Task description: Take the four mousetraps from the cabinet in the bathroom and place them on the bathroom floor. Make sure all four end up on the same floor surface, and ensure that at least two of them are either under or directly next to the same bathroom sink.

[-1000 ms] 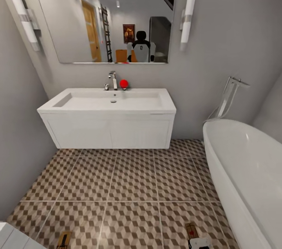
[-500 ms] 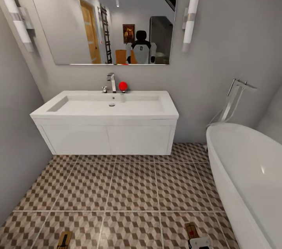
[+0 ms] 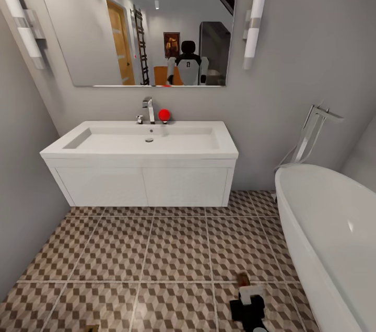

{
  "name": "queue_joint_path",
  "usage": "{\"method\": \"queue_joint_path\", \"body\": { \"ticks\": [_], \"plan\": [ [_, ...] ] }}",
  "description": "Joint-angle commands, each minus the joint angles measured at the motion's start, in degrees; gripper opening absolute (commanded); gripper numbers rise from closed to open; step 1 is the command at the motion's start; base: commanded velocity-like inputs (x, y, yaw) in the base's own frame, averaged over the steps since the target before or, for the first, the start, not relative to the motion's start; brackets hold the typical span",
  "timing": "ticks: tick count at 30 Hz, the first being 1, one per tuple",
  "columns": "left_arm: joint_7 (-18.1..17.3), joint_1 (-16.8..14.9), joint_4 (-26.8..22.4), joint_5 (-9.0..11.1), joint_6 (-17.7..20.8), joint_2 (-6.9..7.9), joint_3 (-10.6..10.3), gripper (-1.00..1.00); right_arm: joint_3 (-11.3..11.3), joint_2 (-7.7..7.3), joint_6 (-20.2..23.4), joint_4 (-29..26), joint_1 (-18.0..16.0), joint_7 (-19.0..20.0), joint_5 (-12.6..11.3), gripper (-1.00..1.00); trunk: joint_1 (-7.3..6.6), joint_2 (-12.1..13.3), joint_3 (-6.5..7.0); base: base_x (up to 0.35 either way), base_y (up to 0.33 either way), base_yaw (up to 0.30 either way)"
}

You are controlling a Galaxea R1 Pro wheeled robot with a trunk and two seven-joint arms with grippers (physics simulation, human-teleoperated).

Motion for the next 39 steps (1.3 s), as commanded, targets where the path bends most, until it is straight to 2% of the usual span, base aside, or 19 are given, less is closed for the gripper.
{"method": "queue_joint_path", "body": {
  "ticks": [1,2,4,7,10,12,13,15,16,17,18,19,21,24,28,39],
  "plan": [
    [2.74,-0.55,-2.95,0.03,1.95,0.95,-0.44,-1.00,0.12,0.04,2.04,-0.66,-1.22,-0.38,0.54,-1.00,0.00,-0.03,-0.06,0.000,0.000,0.000],
    [4.02,-0.91,-4.48,0.02,3.31,1.46,-0.42,-1.00,0.12,0.05,2.75,-0.90,-1.78,-0.39,0.54,-1.00,0.00,-0.03,-0.06,0.000,0.000,0.000],
    [8.19,-2.38,-9.76,-0.03,9.06,3.10,-0.40,-1.00,0.12,0.08,4.22,-1.38,-3.24,-0.41,0.55,-1.00,0.00,-0.03,-0.06,0.000,0.000,0.000],
    [14.61,-6.35,-20.72,-0.13,22.38,6.79,-0.21,-1.00,0.12,0.10,5.74,-1.65,-5.76,-0.62,0.46,-1.00,0.00,-0.03,-0.06,0.000,0.000,0.000],
    [16.36,-9.33,-25.45,-0.24,28.96,8.10,1.48,-1.00,0.12,0.10,7.16,-1.60,-7.68,-1.01,0.41,-1.00,0.00,-0.03,-0.06,0.000,0.000,0.000],
    [17.08,-11.72,-27.90,-1.16,34.45,8.55,5.83,-1.00,0.08,0.11,9.91,-1.61,-9.73,-1.82,0.31,-1.00,0.00,-0.03,-0.06,0.000,0.000,0.000],
    [17.18,-12.18,-28.40,-1.67,35.89,8.59,7.08,-1.00,0.07,0.11,10.73,-1.60,-10.26,-2.05,0.29,-1.00,0.00,-0.03,-0.06,0.000,0.000,0.000],
    [17.42,-13.33,-30.71,-4.91,41.19,8.59,11.60,-1.00,0.02,0.11,13.44,-1.62,-11.97,-2.92,0.21,-1.00,0.00,-0.03,-0.06,0.000,0.000,0.000],
    [17.43,-13.49,-31.37,-5.95,42.20,8.50,12.44,-1.00,0.00,0.11,13.85,-1.64,-12.23,-3.16,0.19,-1.00,0.00,-0.03,-0.06,0.000,0.000,0.000],
    [17.44,-13.72,-32.48,-8.14,43.65,8.04,13.63,-1.00,-0.02,0.11,14.47,-1.71,-12.63,-3.76,0.18,-1.00,0.00,-0.03,-0.06,0.000,0.000,0.000],
    [17.42,-13.87,-33.17,-10.36,44.58,7.19,14.33,-1.00,-0.03,0.11,14.86,-1.77,-12.89,-4.56,0.16,-1.00,0.00,-0.03,-0.06,0.000,0.000,0.000],
    [17.42,-13.93,-33.43,-11.42,44.91,6.71,14.59,-1.00,-0.04,0.11,15.01,-1.80,-12.98,-5.00,0.15,-1.00,0.00,-0.03,-0.06,0.000,0.000,0.000],
    [17.39,-14.05,-34.18,-15.08,45.64,5.53,15.15,-1.00,-0.07,0.12,15.38,-1.82,-13.19,-6.41,0.08,-1.00,0.00,-0.03,-0.06,0.000,0.000,0.000],
    [17.54,-14.11,-34.57,-17.74,46.06,4.83,15.37,-1.00,-0.06,0.01,15.42,-1.80,-13.31,-6.94,0.02,-1.00,0.00,-0.03,-0.06,0.000,0.000,0.000],
    [17.72,-14.13,-35.21,-18.48,46.46,4.61,15.72,-1.00,0.13,0.06,15.24,-1.82,-13.34,-6.92,0.02,-1.00,0.00,-0.03,-0.06,0.000,0.000,0.000],
    [17.71,-14.14,-36.42,-18.74,46.59,4.75,15.68,-1.00,0.13,0.86,15.20,-1.89,-13.34,-7.05,0.03,-1.00,0.00,-0.03,-0.07,0.000,0.000,0.000]
  ]
}}
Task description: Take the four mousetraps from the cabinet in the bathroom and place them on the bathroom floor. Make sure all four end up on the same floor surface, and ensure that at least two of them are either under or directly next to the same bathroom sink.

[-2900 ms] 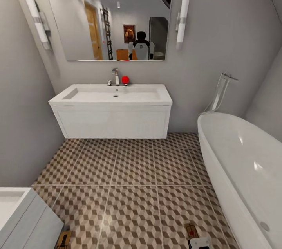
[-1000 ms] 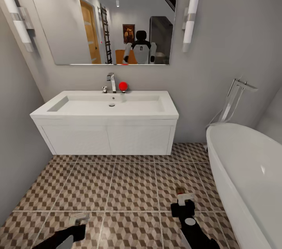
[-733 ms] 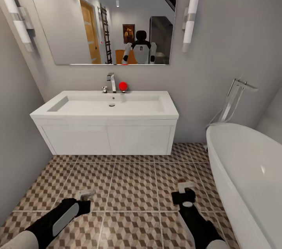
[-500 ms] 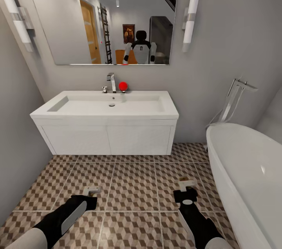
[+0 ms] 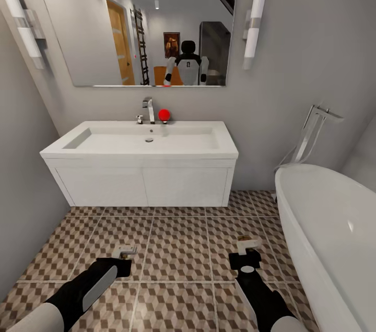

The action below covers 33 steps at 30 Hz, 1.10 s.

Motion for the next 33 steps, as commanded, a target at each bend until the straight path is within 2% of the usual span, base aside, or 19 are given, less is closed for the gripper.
{"method": "queue_joint_path", "body": {
  "ticks": [1,14,33],
  "plan": [
    [0.57,-0.07,-0.11,0.39,0.12,0.10,-0.38,-1.00,0.16,0.00,0.52,-0.07,-0.02,-0.19,0.49,-1.00,0.22,-0.43,-0.25,0.000,0.000,0.000],
    [0.54,-0.06,-0.17,0.48,0.12,-0.12,-0.59,-1.00,0.23,0.23,0.49,-0.07,-0.02,-0.09,0.41,-1.00,3.07,-5.65,-3.28,0.000,0.000,0.000],
    [0.54,-0.07,-0.01,0.48,0.12,-0.14,-0.61,-1.00,0.27,0.17,0.40,-0.07,-0.02,0.03,0.49,-1.00,7.25,-13.27,-6.77,0.000,0.000,0.000]
  ]
}}
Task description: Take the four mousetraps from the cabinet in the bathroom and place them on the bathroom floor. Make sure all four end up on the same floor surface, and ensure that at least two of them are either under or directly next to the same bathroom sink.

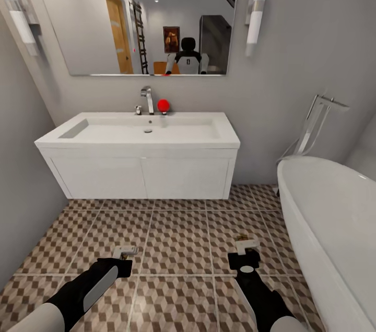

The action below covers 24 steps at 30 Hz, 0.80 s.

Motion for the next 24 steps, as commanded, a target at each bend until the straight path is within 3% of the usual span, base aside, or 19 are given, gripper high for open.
{"method": "queue_joint_path", "body": {
  "ticks": [1,11,24],
  "plan": [
    [0.58,-0.07,-0.15,0.39,0.12,0.08,-0.36,-1.00,0.18,-0.02,0.53,-0.07,-0.03,-0.19,0.50,-1.00,0.22,-0.44,-0.25,0.000,0.000,0.000],
    [0.55,-0.07,0.01,0.38,-0.18,0.08,-0.35,-1.00,0.22,-0.07,0.53,-0.07,-0.03,-0.03,0.53,-1.00,2.42,-4.46,-2.61,0.000,0.000,0.000],
    [0.49,-0.07,0.81,0.34,-0.31,0.08,-0.35,-1.00,0.22,-0.16,0.53,-0.07,-0.03,4.29,0.69,-1.00,5.27,-9.67,-6.13,0.000,0.000,0.000]
  ]
}}
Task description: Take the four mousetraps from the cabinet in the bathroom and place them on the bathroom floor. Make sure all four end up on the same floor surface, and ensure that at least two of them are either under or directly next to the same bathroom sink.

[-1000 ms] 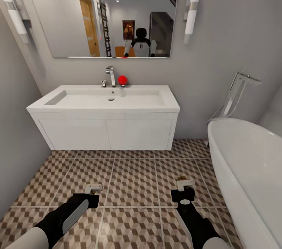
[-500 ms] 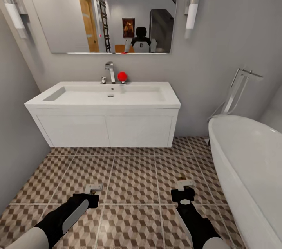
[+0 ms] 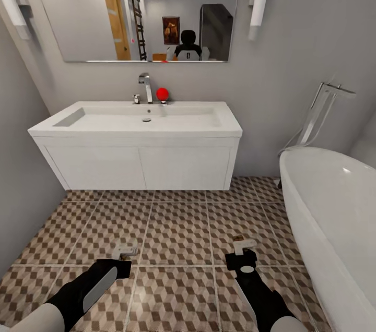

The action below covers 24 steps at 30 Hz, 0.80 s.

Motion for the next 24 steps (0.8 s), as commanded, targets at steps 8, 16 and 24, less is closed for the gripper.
{"method": "queue_joint_path", "body": {
  "ticks": [8,16,24],
  "plan": [
    [0.58,-0.07,-0.08,0.41,0.12,0.08,-0.44,-1.00,0.18,-0.02,0.54,-0.09,-0.02,-0.09,0.51,-1.00,1.76,-3.25,-2.23,0.000,0.000,0.000],
    [0.66,-0.07,-0.15,0.34,0.12,0.08,-0.45,-1.00,0.19,-0.02,0.54,-0.09,-0.02,-0.09,0.51,-1.00,3.51,-6.46,-4.40,0.000,0.000,0.000],
    [0.66,-0.07,-0.08,0.34,0.12,0.08,-0.46,-1.00,0.26,-0.02,0.54,-0.01,-0.02,-0.05,0.51,-1.00,5.27,-9.67,-6.58,0.000,0.000,0.000]
  ]
}}
